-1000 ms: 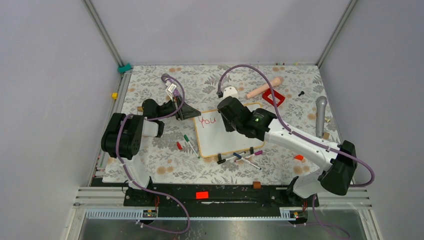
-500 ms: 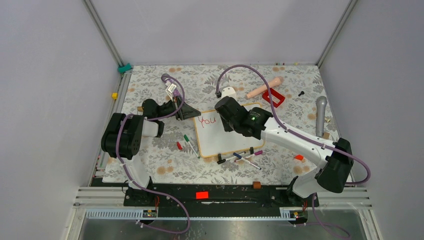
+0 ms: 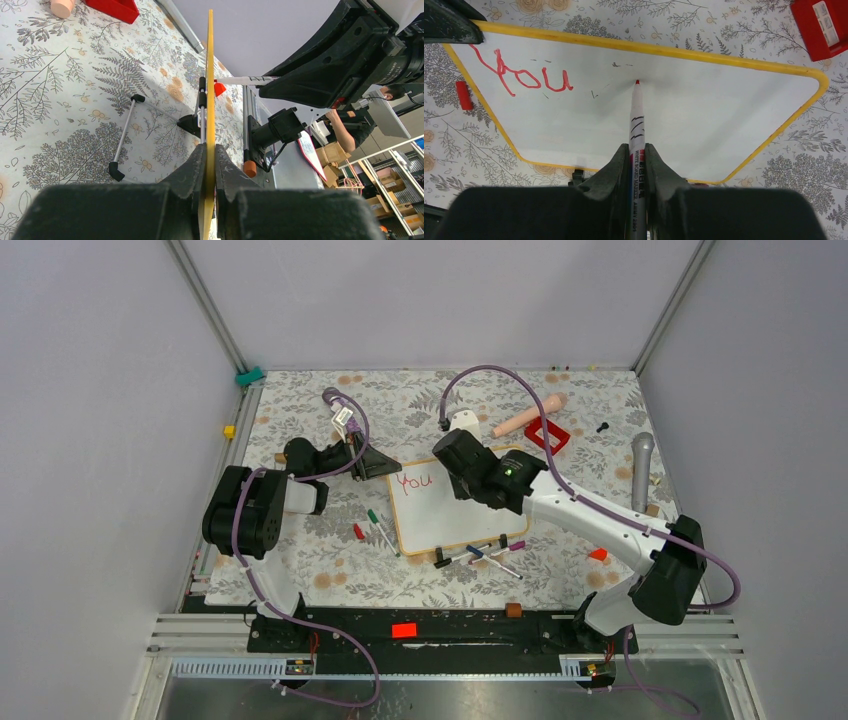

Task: Write a sentence on the whiteboard

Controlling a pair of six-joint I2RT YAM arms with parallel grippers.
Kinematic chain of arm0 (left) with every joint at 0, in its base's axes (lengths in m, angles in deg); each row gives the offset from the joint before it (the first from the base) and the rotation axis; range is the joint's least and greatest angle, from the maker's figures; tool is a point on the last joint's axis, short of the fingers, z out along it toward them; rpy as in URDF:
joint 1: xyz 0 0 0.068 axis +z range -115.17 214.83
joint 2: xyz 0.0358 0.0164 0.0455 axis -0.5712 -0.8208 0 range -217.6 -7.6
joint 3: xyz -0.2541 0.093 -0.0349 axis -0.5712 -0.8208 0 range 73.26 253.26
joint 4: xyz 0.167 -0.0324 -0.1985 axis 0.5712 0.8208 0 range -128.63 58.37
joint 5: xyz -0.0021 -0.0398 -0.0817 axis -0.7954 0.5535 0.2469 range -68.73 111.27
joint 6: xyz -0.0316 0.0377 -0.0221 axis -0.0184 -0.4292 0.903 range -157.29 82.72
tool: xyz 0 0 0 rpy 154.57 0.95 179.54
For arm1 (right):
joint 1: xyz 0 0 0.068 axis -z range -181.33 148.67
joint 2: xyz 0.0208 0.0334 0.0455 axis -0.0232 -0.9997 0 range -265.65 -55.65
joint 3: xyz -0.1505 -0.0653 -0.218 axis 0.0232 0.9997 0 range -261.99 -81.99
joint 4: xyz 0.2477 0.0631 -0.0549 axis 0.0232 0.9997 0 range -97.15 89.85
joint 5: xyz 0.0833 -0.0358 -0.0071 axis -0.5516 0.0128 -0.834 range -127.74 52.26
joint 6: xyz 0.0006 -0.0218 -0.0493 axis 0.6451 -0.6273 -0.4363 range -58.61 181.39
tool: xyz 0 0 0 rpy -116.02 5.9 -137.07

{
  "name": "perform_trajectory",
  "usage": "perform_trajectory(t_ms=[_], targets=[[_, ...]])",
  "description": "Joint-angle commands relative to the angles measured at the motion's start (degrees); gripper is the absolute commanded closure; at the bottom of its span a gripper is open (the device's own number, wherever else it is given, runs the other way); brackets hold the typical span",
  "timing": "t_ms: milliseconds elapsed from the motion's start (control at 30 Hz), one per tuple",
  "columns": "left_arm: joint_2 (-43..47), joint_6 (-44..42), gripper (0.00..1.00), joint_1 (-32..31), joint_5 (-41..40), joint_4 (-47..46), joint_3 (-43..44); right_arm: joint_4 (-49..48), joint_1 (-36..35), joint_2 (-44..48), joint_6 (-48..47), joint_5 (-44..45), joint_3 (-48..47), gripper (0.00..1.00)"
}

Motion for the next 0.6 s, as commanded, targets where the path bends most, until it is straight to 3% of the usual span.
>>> perform_trajectory(t_ms=[0, 567], targets=[[0.4, -1.1, 0.98, 0.1, 1.8, -3.7, 0.4, 0.3, 0.6, -0.3, 1.2, 1.8, -2.0, 1.00], [0.6, -1.1, 0.98, 0.1, 1.9, -3.7, 0.4, 0.3, 1.8, -3.3, -0.1, -1.5, -4.3, 1.00]])
